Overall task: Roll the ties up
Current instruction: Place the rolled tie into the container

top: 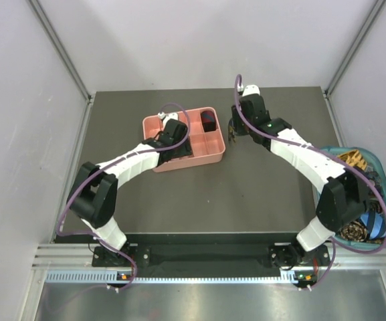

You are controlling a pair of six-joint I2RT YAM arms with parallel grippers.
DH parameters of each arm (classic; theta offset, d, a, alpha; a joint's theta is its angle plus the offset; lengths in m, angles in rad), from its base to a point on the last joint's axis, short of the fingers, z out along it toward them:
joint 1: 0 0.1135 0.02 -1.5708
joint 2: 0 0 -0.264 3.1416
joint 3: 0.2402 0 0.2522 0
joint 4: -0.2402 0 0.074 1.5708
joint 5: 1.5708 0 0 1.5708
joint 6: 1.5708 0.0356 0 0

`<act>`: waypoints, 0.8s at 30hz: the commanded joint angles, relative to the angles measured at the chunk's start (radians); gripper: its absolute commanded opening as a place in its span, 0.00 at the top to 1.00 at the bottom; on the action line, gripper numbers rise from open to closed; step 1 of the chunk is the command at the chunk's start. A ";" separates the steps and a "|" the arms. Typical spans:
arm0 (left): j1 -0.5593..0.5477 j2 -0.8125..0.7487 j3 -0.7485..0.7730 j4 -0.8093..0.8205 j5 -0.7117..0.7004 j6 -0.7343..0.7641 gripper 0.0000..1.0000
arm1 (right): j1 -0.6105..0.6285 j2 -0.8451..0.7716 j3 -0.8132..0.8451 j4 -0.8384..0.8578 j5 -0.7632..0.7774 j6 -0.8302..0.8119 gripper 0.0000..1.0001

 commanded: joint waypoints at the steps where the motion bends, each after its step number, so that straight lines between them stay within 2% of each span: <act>1: 0.007 -0.040 0.063 0.014 -0.030 -0.001 0.37 | -0.012 0.042 0.089 -0.013 0.008 -0.017 0.86; 2: 0.009 -0.042 0.074 0.007 -0.029 0.009 0.33 | -0.012 0.048 0.116 -0.015 0.010 -0.020 0.86; 6: 0.029 -0.066 0.102 -0.025 0.016 0.032 0.29 | -0.011 0.096 0.190 -0.018 0.019 -0.034 0.86; 11: 0.093 -0.118 0.114 -0.062 0.045 0.066 0.28 | -0.009 0.162 0.278 -0.002 0.011 -0.038 0.87; 16: 0.222 -0.124 0.168 -0.126 0.047 0.123 0.21 | 0.006 0.235 0.347 0.013 -0.004 -0.041 0.87; 24: 0.378 -0.086 0.178 -0.140 0.048 0.173 0.21 | 0.057 0.354 0.469 0.048 -0.025 -0.043 0.87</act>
